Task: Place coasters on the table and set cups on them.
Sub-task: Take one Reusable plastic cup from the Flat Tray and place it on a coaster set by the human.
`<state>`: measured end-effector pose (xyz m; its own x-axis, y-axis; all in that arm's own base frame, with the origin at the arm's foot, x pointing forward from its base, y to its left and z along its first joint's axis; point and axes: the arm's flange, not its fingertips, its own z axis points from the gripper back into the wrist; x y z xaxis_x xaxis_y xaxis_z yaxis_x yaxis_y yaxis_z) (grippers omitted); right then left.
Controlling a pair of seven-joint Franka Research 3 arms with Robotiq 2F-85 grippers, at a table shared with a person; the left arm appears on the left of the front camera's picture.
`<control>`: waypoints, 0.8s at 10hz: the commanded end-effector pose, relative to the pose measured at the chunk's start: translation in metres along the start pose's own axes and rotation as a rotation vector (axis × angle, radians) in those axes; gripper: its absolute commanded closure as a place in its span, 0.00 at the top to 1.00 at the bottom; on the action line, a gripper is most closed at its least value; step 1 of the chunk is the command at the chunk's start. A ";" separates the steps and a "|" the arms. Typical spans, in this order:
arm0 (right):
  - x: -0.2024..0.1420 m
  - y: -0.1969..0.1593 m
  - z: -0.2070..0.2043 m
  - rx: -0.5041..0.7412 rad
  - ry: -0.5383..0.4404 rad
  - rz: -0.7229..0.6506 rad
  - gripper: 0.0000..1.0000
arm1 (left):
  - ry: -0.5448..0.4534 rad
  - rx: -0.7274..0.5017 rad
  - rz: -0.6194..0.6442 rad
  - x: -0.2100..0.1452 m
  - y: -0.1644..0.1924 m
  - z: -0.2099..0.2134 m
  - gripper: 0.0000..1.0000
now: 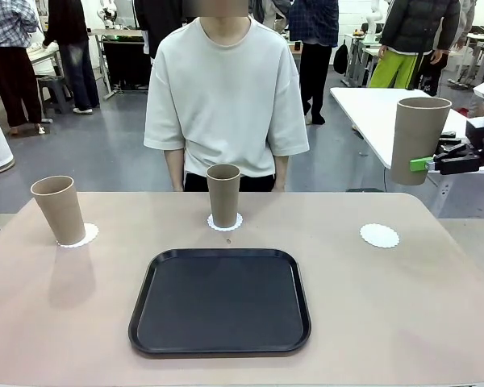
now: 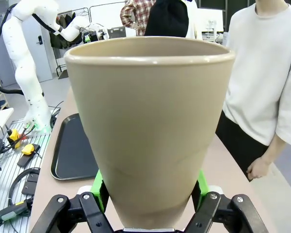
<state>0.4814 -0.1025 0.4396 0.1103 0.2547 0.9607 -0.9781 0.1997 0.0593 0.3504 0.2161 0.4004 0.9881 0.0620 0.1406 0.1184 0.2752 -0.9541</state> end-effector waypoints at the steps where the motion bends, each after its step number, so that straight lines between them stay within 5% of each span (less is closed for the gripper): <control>1: 0.000 0.000 0.000 0.002 -0.001 -0.002 0.80 | -0.015 0.001 0.008 0.002 -0.002 0.001 1.00; 3: -0.010 -0.004 0.000 0.057 -0.010 0.051 0.81 | -0.015 0.001 0.008 0.002 -0.002 0.001 1.00; 8: -0.100 -0.062 0.003 0.137 -0.064 0.046 0.81 | -0.015 0.001 0.008 0.002 -0.002 0.001 1.00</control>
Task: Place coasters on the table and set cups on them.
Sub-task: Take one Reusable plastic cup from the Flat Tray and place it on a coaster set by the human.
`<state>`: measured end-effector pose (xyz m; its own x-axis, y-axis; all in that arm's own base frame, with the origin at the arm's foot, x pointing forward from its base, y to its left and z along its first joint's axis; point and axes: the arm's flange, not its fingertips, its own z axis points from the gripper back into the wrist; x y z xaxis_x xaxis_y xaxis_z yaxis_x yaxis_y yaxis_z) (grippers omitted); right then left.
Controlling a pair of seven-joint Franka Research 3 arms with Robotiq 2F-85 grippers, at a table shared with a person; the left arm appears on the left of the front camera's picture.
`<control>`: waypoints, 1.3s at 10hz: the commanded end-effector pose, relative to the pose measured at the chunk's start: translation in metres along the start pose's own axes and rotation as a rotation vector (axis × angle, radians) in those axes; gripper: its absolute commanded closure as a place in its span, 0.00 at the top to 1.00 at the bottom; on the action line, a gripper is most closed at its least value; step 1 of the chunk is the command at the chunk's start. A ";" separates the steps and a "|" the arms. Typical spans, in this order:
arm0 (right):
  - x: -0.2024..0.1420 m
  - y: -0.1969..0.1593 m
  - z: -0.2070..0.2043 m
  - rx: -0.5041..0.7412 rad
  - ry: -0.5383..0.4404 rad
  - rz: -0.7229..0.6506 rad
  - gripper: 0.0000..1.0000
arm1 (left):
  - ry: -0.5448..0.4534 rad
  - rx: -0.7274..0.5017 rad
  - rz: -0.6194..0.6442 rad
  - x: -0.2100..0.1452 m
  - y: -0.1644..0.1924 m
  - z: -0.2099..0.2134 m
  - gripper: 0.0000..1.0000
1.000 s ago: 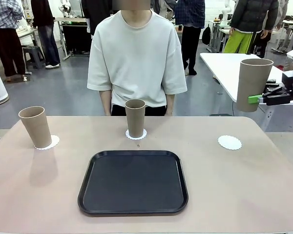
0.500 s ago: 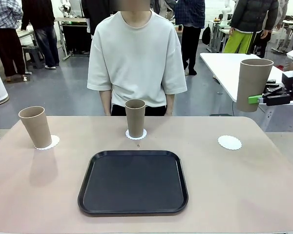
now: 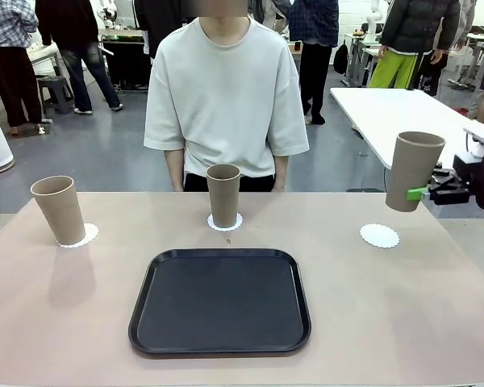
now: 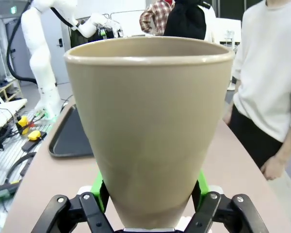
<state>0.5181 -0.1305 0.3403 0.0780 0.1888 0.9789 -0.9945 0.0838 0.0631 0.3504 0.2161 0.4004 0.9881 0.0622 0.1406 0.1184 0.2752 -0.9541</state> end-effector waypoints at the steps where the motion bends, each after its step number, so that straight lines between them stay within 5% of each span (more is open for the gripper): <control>1: -0.016 -0.021 0.012 0.005 0.019 0.031 0.81 | -0.015 0.001 0.008 0.002 -0.002 0.001 1.00; 6: -0.072 -0.046 -0.002 0.003 0.085 -0.010 0.81 | -0.015 0.001 0.008 0.002 -0.002 0.001 1.00; 13: -0.084 -0.058 -0.017 0.032 0.000 -0.038 0.81 | -0.015 0.001 0.008 0.002 -0.002 0.001 1.00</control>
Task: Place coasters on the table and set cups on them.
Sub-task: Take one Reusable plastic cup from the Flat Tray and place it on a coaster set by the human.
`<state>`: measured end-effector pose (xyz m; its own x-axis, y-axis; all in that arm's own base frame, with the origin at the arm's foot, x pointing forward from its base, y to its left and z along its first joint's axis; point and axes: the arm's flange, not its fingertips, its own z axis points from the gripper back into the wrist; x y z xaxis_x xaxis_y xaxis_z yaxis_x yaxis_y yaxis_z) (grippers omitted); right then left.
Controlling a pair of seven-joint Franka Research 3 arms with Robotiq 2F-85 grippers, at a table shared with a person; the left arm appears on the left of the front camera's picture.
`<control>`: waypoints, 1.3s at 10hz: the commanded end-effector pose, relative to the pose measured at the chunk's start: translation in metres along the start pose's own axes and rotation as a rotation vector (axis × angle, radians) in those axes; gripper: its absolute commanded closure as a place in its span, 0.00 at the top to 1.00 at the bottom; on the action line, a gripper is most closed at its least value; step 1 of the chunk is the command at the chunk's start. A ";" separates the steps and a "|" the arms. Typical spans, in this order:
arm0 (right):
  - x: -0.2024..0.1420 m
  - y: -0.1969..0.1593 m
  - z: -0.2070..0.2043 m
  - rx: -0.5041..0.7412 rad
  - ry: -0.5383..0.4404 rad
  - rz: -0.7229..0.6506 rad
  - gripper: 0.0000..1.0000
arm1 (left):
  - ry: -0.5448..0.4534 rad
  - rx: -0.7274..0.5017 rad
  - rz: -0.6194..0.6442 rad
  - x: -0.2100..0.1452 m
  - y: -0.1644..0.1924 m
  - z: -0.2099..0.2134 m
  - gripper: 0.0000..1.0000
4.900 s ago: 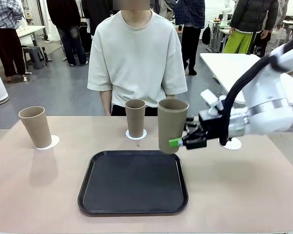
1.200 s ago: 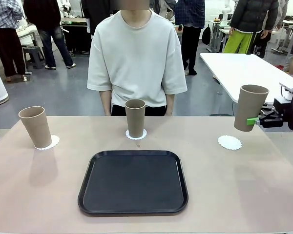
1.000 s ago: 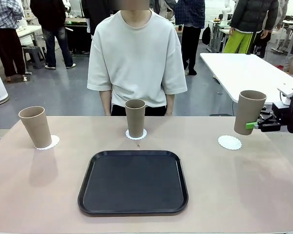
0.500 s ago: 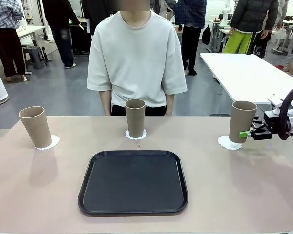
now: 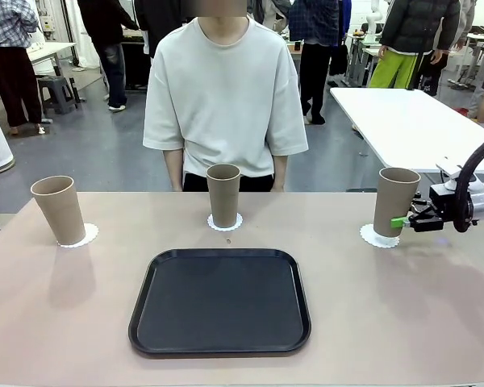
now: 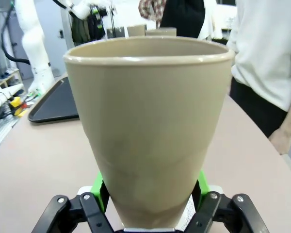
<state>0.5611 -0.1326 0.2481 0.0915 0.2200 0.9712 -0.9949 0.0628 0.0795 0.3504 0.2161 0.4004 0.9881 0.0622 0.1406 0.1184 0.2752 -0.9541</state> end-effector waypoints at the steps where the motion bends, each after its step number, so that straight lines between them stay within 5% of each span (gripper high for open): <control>1: 0.001 -0.010 0.001 0.003 -0.033 -0.040 0.81 | -0.015 0.000 0.008 0.002 -0.002 0.001 1.00; 13: -0.017 -0.021 -0.011 0.039 -0.092 -0.075 0.81 | -0.015 0.000 0.008 0.002 -0.002 0.001 1.00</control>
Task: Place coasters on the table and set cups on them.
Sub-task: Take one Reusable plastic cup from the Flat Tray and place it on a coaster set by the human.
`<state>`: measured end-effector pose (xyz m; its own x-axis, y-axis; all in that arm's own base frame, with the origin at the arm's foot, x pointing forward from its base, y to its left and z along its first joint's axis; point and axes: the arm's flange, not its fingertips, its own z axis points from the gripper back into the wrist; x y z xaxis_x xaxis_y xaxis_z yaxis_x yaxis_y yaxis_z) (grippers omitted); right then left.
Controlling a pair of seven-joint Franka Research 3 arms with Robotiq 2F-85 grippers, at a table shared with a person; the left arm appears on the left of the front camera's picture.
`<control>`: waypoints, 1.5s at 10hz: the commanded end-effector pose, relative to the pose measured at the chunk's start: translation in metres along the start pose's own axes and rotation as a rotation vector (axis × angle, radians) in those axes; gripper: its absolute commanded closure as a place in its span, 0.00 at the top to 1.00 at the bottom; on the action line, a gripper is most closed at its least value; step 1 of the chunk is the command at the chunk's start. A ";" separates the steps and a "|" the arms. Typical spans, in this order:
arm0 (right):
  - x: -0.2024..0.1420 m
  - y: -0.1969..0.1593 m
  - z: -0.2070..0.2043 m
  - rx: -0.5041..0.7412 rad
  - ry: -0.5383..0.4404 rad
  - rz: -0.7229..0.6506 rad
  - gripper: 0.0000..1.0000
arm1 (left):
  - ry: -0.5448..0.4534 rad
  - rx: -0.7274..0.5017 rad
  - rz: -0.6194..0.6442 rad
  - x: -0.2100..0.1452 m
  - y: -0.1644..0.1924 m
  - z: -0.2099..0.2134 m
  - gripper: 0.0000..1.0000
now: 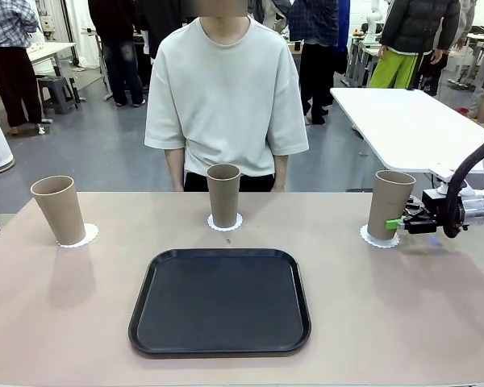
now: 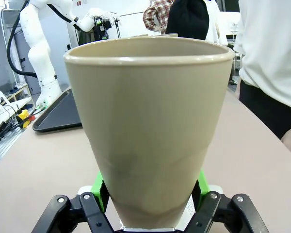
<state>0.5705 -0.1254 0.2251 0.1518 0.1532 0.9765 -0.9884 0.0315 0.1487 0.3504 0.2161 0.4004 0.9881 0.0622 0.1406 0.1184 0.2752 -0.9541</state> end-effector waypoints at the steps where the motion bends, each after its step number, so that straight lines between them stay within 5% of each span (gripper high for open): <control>1: 0.003 -0.009 0.003 -0.005 -0.026 -0.013 0.81 | -0.015 0.000 0.008 0.002 -0.002 0.001 1.00; 15: -0.005 -0.002 -0.001 0.021 0.024 0.028 0.81 | -0.015 0.000 0.008 0.002 -0.002 0.001 1.00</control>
<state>0.5708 -0.1276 0.2205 0.1502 0.1623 0.9752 -0.9886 0.0289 0.1474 0.3504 0.2161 0.4004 0.9881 0.0622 0.1406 0.1184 0.2752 -0.9541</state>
